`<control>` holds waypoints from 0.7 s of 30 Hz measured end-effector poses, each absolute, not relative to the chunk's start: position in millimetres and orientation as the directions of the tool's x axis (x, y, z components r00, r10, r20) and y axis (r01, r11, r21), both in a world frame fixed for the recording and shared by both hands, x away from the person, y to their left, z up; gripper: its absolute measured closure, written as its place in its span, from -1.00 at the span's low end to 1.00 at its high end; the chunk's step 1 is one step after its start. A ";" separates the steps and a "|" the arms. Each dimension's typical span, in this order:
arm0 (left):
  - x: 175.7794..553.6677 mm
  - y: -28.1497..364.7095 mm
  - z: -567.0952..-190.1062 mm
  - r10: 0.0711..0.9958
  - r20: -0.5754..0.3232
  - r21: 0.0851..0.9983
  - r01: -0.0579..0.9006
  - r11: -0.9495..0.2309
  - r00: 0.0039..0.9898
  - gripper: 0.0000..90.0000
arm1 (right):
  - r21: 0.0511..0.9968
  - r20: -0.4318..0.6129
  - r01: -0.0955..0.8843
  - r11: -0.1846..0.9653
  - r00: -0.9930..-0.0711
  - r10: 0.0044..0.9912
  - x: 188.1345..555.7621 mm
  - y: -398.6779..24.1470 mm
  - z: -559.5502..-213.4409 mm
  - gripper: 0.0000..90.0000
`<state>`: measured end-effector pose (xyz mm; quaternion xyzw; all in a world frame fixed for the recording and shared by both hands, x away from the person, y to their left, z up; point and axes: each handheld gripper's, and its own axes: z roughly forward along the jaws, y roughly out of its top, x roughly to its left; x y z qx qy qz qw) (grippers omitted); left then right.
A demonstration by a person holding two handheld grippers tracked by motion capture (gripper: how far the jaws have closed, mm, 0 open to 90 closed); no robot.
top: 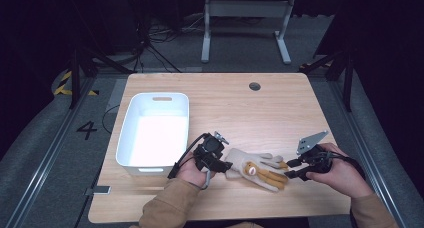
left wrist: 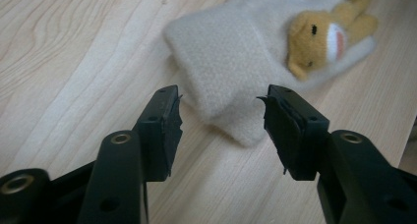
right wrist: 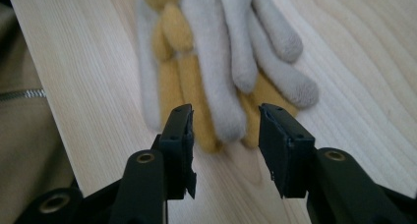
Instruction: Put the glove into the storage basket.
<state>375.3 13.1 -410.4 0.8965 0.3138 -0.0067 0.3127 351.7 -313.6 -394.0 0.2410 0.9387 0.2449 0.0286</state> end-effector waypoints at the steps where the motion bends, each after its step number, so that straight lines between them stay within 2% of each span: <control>1: 375.7 12.9 -410.9 0.560 -0.207 0.552 0.569 -0.610 0.802 0.05 | 0.453 0.065 0.441 0.775 -0.883 0.465 351.5 -312.7 -395.5 0.26; 10: 376.6 12.2 -412.4 0.573 -0.211 0.550 0.581 -0.600 0.792 0.05 | 0.399 0.067 0.421 0.814 -0.899 0.433 350.7 -306.5 -405.8 0.19; 13: 377.9 12.7 -412.9 0.574 -0.240 0.540 0.599 -0.591 0.783 0.18 | 0.385 0.082 0.427 0.818 -0.899 0.431 350.1 -304.5 -408.2 0.21; 16: 379.5 12.9 -415.8 0.576 -0.260 0.527 0.614 -0.588 0.775 0.18 | 0.374 0.066 0.421 0.826 -0.901 0.430 351.2 -301.4 -412.7 0.16; 21: 380.6 13.3 -417.4 0.575 -0.257 0.521 0.613 -0.595 0.777 0.18 | 0.355 0.042 0.413 0.838 -0.903 0.428 353.3 -299.3 -418.6 0.22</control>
